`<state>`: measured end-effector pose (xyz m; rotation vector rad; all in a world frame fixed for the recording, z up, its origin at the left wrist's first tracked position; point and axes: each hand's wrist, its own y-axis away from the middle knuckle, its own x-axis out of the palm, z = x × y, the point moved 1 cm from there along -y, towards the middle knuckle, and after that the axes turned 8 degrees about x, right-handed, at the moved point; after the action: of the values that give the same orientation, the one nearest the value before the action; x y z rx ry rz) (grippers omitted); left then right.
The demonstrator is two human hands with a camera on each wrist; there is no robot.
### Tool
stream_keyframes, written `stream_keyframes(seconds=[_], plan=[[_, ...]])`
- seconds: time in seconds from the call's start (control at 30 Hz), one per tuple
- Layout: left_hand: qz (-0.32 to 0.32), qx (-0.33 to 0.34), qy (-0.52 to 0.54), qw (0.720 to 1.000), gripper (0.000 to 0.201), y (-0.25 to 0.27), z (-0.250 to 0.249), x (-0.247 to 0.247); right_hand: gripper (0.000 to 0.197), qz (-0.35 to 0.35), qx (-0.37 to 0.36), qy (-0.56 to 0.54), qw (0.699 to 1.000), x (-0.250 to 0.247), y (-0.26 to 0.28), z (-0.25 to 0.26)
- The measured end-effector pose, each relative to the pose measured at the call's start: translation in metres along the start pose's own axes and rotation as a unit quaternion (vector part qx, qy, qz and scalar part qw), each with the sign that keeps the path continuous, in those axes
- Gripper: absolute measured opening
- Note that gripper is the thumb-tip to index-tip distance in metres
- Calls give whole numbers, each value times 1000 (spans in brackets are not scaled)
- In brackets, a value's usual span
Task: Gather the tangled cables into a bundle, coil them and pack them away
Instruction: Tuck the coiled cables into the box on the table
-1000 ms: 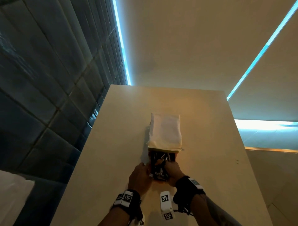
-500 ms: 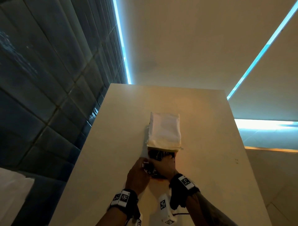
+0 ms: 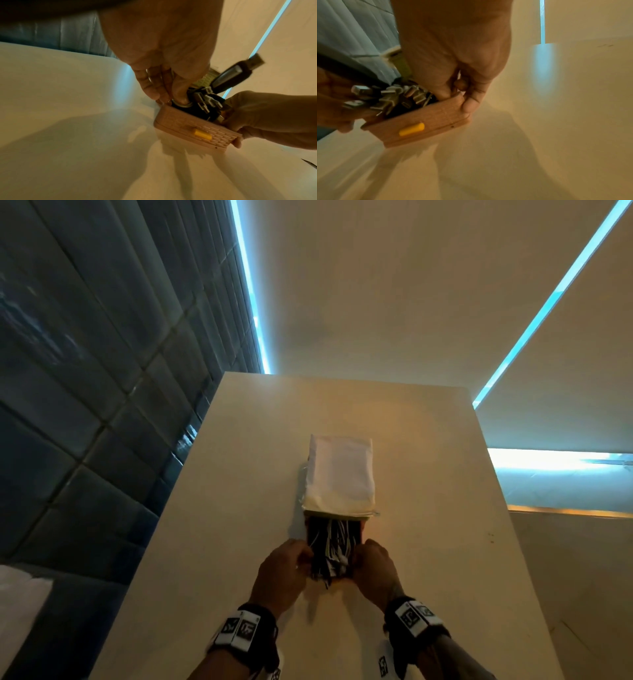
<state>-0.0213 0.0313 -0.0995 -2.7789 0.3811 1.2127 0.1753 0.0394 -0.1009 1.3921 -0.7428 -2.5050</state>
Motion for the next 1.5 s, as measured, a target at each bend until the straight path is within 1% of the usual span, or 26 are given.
stream_keyframes(seconds=[0.07, 0.13, 0.17, 0.23, 0.3, 0.4, 0.47, 0.57, 0.63, 0.7, 0.8, 0.87, 0.93, 0.97, 1.0, 1.07, 1.1, 1.2, 1.27, 1.33, 1.4, 1.5], plan=[[6, -13, -14, 1000, 7, -5, -1, 2, 25, 24, -17, 2, 1000, -3, 0, 0], [17, -28, -17, 999, 9, -11, 0, 3, 17, 48, -33, -15, 998, -12, -1, -3], [28, -38, -12, 999, 11, -13, 2, 3, 18, 51, -31, -34, 998, -17, 0, -5], [52, -54, 3, 997, 14, -15, 4, 0, 18, 22, -23, -63, 998, -23, 3, -8], [74, -65, 31, 995, 18, -12, 3, -7, 17, -4, -36, -66, 997, -23, 8, -5], [94, -63, 68, 991, 29, -7, -4, -14, 20, 6, -49, -25, 998, -17, 5, 2], [86, -69, 67, 992, 28, -4, -9, -14, 18, 8, -49, -5, 999, -17, 0, 5], [53, -85, 44, 994, 26, -6, -10, -6, 15, 7, -51, 19, 998, -14, -5, 5], [37, -98, 35, 994, 27, -9, -9, -1, 17, 8, -48, 34, 998, -13, -4, 4], [25, -106, 21, 994, 31, -13, -9, 3, 21, 12, -41, 31, 999, -10, -3, 1], [7, -128, 16, 992, 41, -18, -6, 2, 22, 22, -47, 3, 999, -8, -3, -2], [12, -138, 11, 990, 42, -22, -6, 1, 24, 48, -49, -40, 997, -17, -2, -3], [27, -142, 8, 989, 42, -25, -8, -1, 32, 85, -43, -96, 991, -30, 2, -4], [30, -142, 6, 989, 41, -26, -8, -2, 33, 102, -44, -96, 989, -35, 6, -5], [30, -141, 8, 990, 41, -26, -8, -3, 32, 109, -56, -64, 990, -37, 10, -5], [22, -135, 21, 990, 39, -23, -7, -2, 26, 93, -77, 40, 992, -35, 16, -3], [17, -134, 29, 990, 38, -21, -6, -1, 25, 74, -77, 64, 992, -33, 17, -2], [-1, -131, 51, 990, 40, -13, -6, 2, 22, 9, -76, 50, 996, -28, 11, 6], [-4, -123, 62, 990, 41, -7, -4, 2, 19, -13, -66, 36, 997, -23, 8, 12], [5, -106, 66, 992, 34, 1, 0, 0, 16, -24, -56, 22, 998, -16, 9, 18], [2, -98, 61, 993, 29, 4, 3, -1, 18, -24, -54, 18, 998, -10, 9, 18], [-5, -112, 38, 993, 29, 2, 3, -1, 20, 12, -83, 79, 993, -10, 9, 17]])
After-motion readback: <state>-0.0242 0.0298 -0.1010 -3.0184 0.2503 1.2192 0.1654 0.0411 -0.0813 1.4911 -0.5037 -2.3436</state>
